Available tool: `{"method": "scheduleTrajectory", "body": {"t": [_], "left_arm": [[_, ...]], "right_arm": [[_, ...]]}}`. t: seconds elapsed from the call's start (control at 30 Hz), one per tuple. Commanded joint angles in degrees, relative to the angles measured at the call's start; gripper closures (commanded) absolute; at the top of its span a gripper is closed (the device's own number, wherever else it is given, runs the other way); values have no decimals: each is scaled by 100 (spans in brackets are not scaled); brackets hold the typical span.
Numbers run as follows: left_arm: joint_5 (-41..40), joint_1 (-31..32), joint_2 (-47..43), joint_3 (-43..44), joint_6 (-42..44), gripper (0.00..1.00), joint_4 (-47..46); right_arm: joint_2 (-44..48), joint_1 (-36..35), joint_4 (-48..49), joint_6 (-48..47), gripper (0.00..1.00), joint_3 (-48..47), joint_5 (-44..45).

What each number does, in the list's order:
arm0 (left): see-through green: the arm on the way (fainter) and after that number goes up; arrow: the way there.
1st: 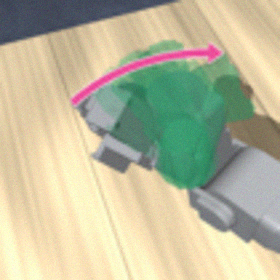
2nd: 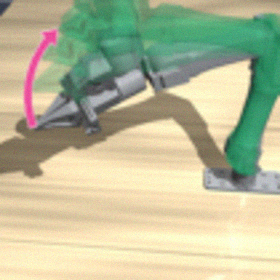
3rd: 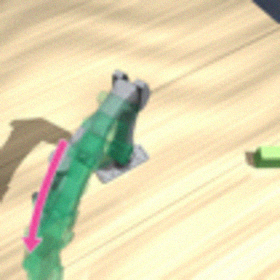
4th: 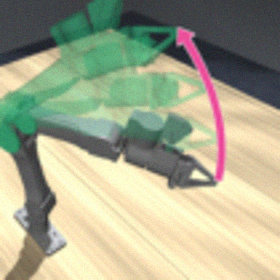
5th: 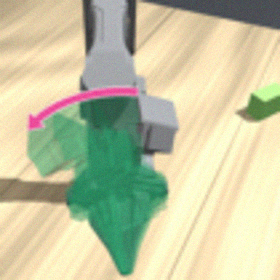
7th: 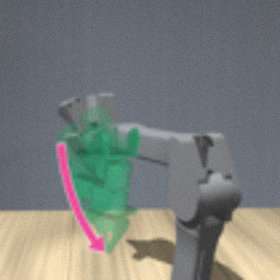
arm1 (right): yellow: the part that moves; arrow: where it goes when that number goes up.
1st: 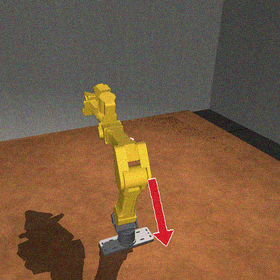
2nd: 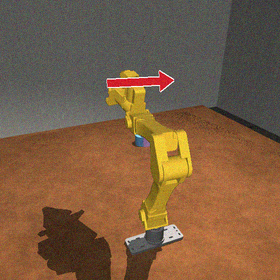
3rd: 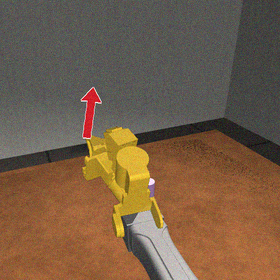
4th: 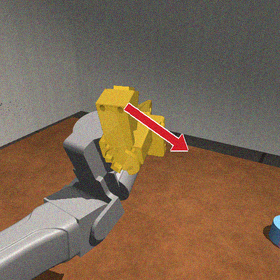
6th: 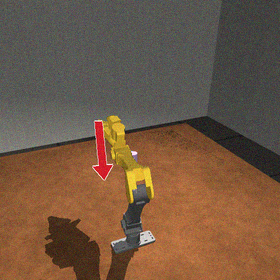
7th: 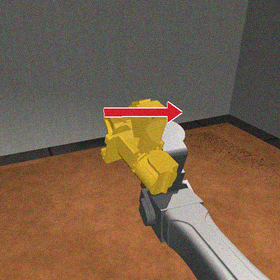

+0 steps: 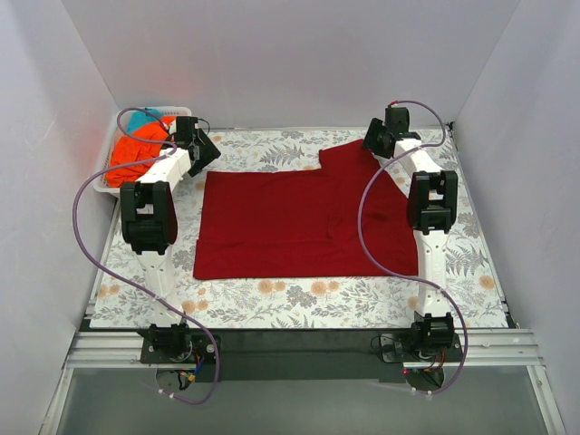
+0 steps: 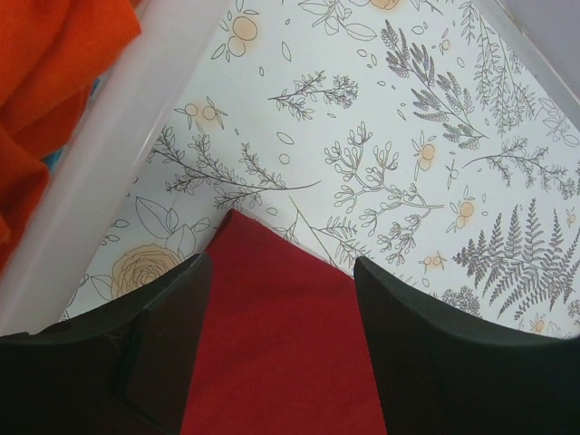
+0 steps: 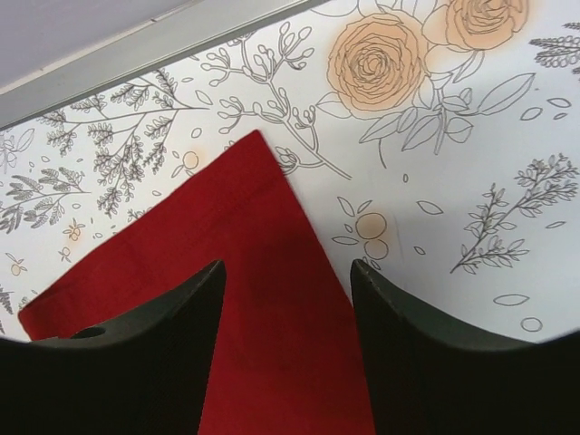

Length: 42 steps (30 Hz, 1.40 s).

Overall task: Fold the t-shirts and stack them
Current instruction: Fold the tshirt

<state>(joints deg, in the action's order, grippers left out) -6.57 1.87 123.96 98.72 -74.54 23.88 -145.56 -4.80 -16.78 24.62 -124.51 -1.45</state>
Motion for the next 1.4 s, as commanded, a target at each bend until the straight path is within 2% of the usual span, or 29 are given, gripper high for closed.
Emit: {"method": "scheduleTrajectory", "body": {"t": [0.0, 0.13, 0.27, 0.37, 0.6, 0.73, 0.8, 1.07, 1.17, 1.37], "left_arm": [[-99, -134, -74, -46, 124, 37, 29], [-46, -143, -56, -80, 98, 37, 29], [-73, -169, -83, -142, 98, 37, 29], [-81, -178, -91, -204, 80, 37, 12], [-38, -178, -4, -160, 89, 37, 64], [-2, -178, 75, -72, 80, 37, 143], [6, -178, 128, -11, 89, 37, 161], [-134, -178, 418, 402, 282, 36, 319], [-152, -354, 646, 718, 353, 36, 450], [-196, -345, 928, 1000, 405, 37, 671]], "right_arm": [[-262, -83, 113, -19, 36, -127, -74], [-368, -144, 17, 25, 40, -29, -39], [-447, -223, -308, 25, 41, -179, 356], [-553, -285, -537, 87, 48, -206, 523], [-650, -302, -845, 139, 71, -346, 734], [-606, -303, -889, 174, 92, -241, 822], [-562, -311, -880, 201, 99, -197, 848], [-9, -311, -564, -10, 99, 172, 936], [159, -302, -388, -107, 99, 225, 893], [221, -285, -335, -116, 99, 225, 778]]}}
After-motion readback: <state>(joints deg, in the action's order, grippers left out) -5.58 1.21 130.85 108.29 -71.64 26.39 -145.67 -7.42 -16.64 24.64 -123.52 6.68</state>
